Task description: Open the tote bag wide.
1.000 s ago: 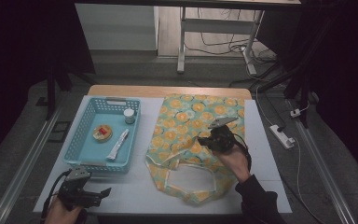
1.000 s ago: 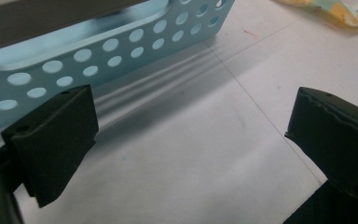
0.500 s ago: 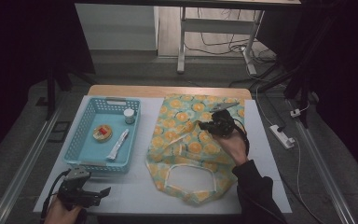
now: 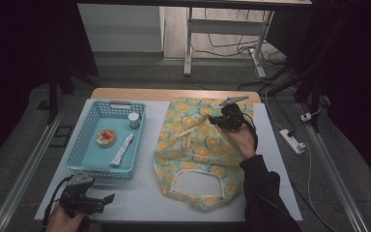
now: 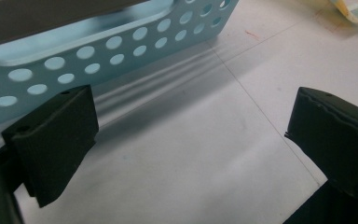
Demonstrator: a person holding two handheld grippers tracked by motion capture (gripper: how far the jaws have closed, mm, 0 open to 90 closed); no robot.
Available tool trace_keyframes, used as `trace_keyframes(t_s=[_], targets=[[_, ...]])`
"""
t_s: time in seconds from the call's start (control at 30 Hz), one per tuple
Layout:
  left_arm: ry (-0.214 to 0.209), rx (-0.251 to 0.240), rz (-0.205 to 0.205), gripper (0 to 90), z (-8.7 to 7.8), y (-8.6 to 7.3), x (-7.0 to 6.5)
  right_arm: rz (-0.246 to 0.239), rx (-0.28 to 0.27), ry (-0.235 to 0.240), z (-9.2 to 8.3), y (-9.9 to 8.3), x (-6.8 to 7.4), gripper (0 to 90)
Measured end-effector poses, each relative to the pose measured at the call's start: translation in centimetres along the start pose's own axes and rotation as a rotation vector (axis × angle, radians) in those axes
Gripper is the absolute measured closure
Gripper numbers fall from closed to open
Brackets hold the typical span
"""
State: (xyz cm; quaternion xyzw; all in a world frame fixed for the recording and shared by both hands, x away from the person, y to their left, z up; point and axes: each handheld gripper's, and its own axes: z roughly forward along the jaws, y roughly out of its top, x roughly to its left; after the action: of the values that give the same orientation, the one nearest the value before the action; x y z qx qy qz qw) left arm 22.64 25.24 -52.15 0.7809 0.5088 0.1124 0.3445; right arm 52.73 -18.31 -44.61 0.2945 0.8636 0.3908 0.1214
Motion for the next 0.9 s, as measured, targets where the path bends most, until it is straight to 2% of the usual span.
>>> trace_keyframes(t_s=[0.17,0.3,0.47,0.8,0.9], targets=[[0.001,0.003,-0.001,2.1,0.0,0.0,0.0,-0.003,0.014,-0.031,1.1,0.3,-0.7,90.0],[0.0,0.004,-0.003,2.1,0.0,0.0,0.0,0.014,0.029,-0.039,2.2,0.1,-1.4,90.0],[0.002,0.004,0.0,2.1,0.1,0.0,-0.1,0.026,0.073,-0.035,4.0,-1.0,-1.9,90.0],[0.002,0.001,0.002,2.1,0.0,0.0,-0.1,0.005,0.165,-0.05,6.7,-3.1,-2.4,89.8],[0.005,0.003,0.002,2.1,0.0,0.0,-0.1,0.036,0.168,-0.04,6.8,-3.3,-2.6,87.6]])
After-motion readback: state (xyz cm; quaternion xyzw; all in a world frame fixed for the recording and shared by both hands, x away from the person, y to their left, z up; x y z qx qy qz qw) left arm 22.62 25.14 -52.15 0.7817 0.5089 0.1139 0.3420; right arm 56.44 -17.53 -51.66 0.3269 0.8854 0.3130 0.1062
